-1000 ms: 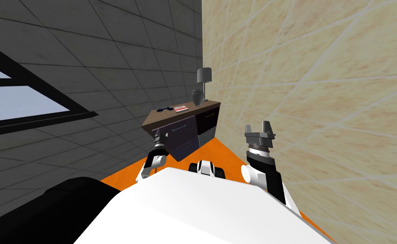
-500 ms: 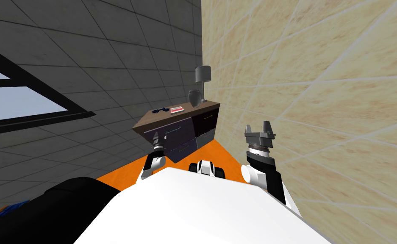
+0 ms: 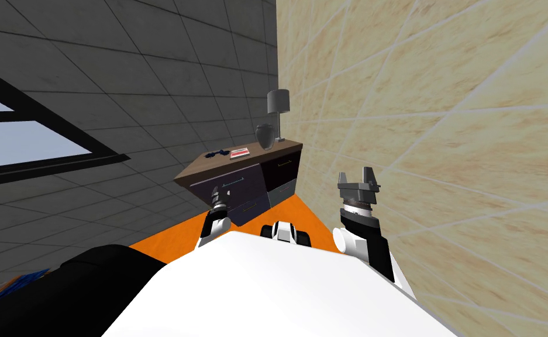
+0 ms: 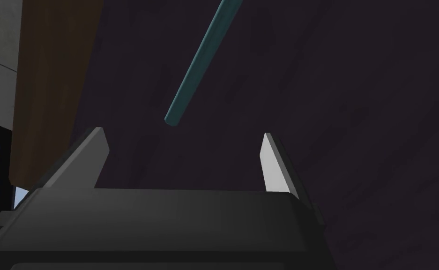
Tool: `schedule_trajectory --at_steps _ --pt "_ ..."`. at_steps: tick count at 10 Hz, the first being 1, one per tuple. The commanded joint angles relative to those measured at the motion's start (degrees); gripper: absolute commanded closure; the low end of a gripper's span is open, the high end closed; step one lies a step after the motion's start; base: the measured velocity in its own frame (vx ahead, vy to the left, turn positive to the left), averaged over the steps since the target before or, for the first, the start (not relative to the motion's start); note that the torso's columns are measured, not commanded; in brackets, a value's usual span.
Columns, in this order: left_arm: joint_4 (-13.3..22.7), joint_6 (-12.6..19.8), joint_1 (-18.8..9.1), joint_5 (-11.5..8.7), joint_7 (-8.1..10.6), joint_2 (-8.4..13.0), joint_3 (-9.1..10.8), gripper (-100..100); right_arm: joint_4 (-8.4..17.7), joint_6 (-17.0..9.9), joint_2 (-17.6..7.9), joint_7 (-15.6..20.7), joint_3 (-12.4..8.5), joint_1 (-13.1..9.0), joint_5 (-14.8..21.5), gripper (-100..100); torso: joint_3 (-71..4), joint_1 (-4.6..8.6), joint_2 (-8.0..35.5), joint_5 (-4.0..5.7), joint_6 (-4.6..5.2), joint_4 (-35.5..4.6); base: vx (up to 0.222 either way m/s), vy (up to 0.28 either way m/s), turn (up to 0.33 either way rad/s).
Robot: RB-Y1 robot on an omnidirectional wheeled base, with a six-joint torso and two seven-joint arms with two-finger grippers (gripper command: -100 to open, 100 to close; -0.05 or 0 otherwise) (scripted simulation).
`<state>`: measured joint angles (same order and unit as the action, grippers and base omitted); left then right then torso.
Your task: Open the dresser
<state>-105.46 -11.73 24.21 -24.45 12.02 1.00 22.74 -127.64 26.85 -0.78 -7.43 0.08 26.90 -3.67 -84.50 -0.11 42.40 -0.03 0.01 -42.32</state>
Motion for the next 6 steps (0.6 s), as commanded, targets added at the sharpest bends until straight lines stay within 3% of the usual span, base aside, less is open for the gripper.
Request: schedule_trajectory --at_steps 1,2,3,6 --pt "-1.52 1.31 0.45 -0.39 0.06 0.07 0.63 -100 0.0 0.0 0.0 0.0 0.0 0.0 0.0 0 0.02 -0.07 0.04 -0.01 -0.01 -0.01 0.073 0.023 -0.007" --pt "-0.93 0.72 0.2 -0.2 -0.02 -0.08 0.39 -100 0.0 0.0 -0.01 0.0 -0.01 0.0 0.0 0 -0.09 -0.15 -0.17 -0.03 -0.01 0.04 0.046 0.018 -0.003" --pt "-1.09 0.95 0.22 -0.23 -0.03 -0.07 0.45 100 0.0 0.0 -0.01 0.0 -0.01 0.0 0.0 0 -0.09 0.0 -0.12 -0.01 -0.01 0.05 0.006 0.003 0.0" --pt "-2.59 1.27 1.37 -0.45 0.09 -0.17 0.22 100 0.0 0.0 0.01 0.0 0.01 -0.03 0.0 0 0.03 0.3 0.02 0.0 0.09 0.05 -0.116 -0.1 0.007"
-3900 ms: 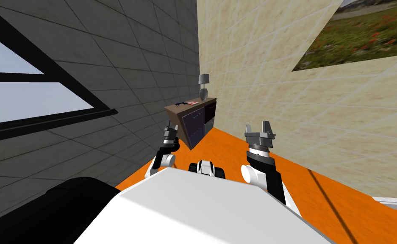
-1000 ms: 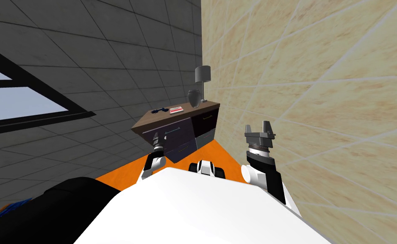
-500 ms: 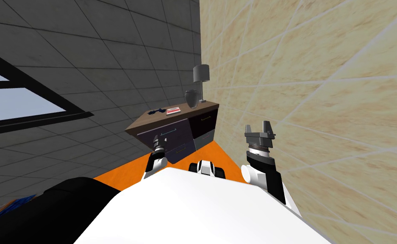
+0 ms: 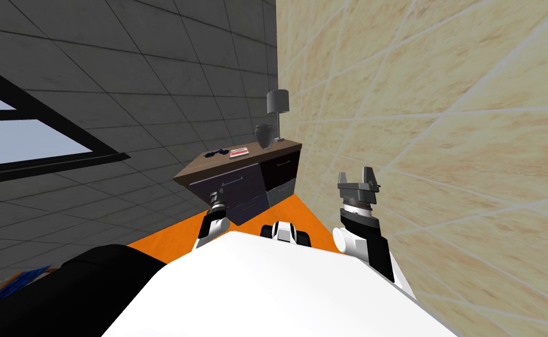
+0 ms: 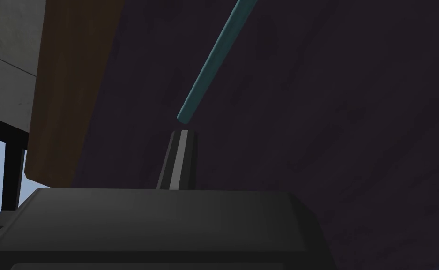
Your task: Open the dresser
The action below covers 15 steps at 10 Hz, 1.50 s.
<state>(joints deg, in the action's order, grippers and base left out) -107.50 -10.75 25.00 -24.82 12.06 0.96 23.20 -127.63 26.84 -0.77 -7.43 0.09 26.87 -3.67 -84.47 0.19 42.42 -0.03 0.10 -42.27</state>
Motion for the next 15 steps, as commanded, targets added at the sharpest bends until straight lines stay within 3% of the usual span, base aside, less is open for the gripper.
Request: schedule_trajectory --at_steps 1,3,4,9,10,12,13,15 --pt "-1.06 0.4 0.96 -0.16 0.08 -0.15 -0.31 100 0.0 0.0 0.0 0.0 0.0 0.0 0.0 0 -0.02 -0.14 -0.01 0.03 -0.07 -0.04 -0.146 -0.107 0.009" --pt "-1.27 0.42 1.12 -0.18 0.1 -0.18 -0.35 100 0.0 0.0 0.0 0.0 0.0 0.0 0.0 0 -0.11 -0.2 -0.15 0.03 -0.09 -0.01 -0.108 -0.088 0.007" --pt "-1.35 0.51 1.17 -0.21 0.11 1.55 -0.33 -100 0.0 0.0 -0.01 0.0 -0.01 0.01 0.0 0 -0.24 -0.39 -0.39 -0.01 -0.09 0.04 -0.011 -0.012 0.0" --pt "-1.65 0.99 1.26 -0.4 0.19 7.14 -0.08 -100 0.0 0.0 -0.02 0.0 -0.02 0.03 0.0 0 -0.1 -0.17 -0.13 0.04 -0.09 -0.02 0.025 0.015 0.001" --pt "-2.25 1.96 1.44 -0.77 0.35 6.28 0.42 -100 0.0 0.0 -0.02 0.0 -0.02 0.03 0.0 0 -0.09 -0.2 -0.11 0.03 -0.1 -0.02 0.103 0.055 0.007" --pt "-2.86 3.01 1.63 -1.16 0.52 6.8 0.95 -100 0.0 0.01 -0.03 0.0 -0.03 0.05 0.0 0 -0.3 -0.33 -0.46 -0.01 -0.09 0.07 0.175 0.08 0.003" --pt "-3.02 3.27 1.68 -1.26 0.56 4.75 1.08 -100 -0.01 0.01 -0.03 0.0 -0.03 0.05 0.0 0 -0.26 -0.27 -0.36 0.01 -0.1 0.06 0.118 0.078 0.003" --pt "-3.1 3.42 1.7 -1.31 0.58 2.62 1.15 -100 0.0 0.01 -0.02 0.0 -0.02 0.03 0.0 0 0.08 -0.07 0.17 0.06 -0.1 -0.1 0.042 0.033 0.0"
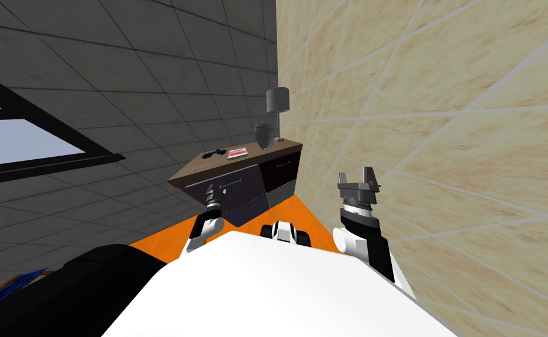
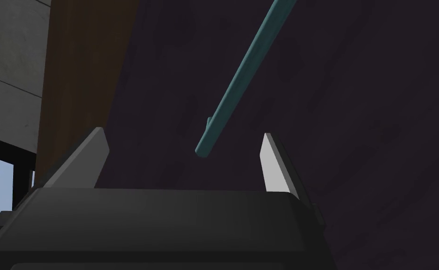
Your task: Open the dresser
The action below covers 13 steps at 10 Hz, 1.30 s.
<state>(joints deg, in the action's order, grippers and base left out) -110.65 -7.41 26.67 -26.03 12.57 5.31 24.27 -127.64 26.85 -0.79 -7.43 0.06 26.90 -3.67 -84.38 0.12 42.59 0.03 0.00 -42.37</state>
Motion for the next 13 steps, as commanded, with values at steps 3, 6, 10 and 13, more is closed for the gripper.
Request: schedule_trajectory --at_steps 3,6,10,13 --pt "-0.04 0.24 -0.05 -0.09 0.03 -3.41 0.15 -100 0.0 0.0 0.01 0.0 0.01 -0.01 0.0 0 -0.13 -0.05 -0.21 -0.01 0.0 0.05 0.0 0.0 0.0" --pt "-1.18 1.0 0.49 -0.37 0.12 -3.51 0.51 100 0.0 0.0 0.0 0.0 0.0 0.0 0.0 0 -0.29 -0.17 -0.43 -0.05 0.0 0.14 0.046 0.016 -0.004" --pt "-3.04 1.19 1.95 -0.75 0.34 -3.63 0.17 100 0.0 -0.01 0.02 0.0 0.02 -0.03 0.0 0 0.13 0.26 0.24 0.18 -0.1 -0.15 -0.121 -0.097 0.007" --pt "-3.15 1.36 2.87 -0.82 0.35 -3.89 -0.44 100 0.0 0.0 0.01 0.0 0.01 -0.02 0.0 0 -0.21 -0.11 -0.24 0.26 -0.11 -0.14 -0.113 -0.087 0.004"
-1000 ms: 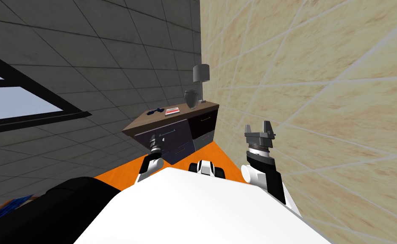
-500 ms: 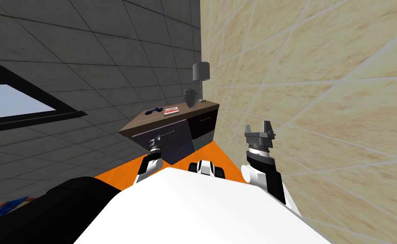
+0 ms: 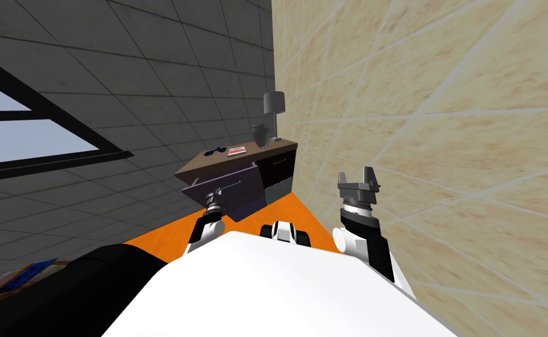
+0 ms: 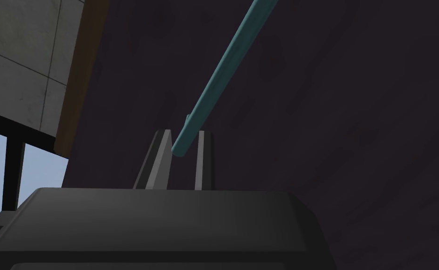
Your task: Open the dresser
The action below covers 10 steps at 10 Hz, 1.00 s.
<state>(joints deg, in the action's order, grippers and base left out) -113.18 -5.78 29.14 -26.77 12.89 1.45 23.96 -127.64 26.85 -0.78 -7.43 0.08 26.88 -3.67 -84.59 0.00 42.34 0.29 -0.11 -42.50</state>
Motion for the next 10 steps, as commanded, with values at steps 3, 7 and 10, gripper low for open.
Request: schedule_trajectory --at_steps 3,7,10 --pt "-1.86 -0.84 1.19 -0.22 0.09 -0.09 -0.4 100 0.0 0.0 0.01 0.0 0.01 -0.01 0.0 0 0.24 0.31 0.37 -0.06 0.01 0.01 -0.171 -0.118 0.012" --pt "-6.6 3.17 4.34 -1.74 0.81 -0.39 0.75 -100 0.0 0.0 -0.01 0.0 -0.01 0.02 0.0 0 -0.17 -0.11 -0.34 -0.28 0.09 0.28 0.004 -0.021 0.0" --pt "-10.77 5.66 6.64 -2.91 1.37 -0.5 1.84 -100 0.0 0.0 -0.01 0.0 -0.01 0.02 0.0 0 0.0 -0.01 -0.09 -0.27 0.13 0.21 0.052 0.002 0.001"
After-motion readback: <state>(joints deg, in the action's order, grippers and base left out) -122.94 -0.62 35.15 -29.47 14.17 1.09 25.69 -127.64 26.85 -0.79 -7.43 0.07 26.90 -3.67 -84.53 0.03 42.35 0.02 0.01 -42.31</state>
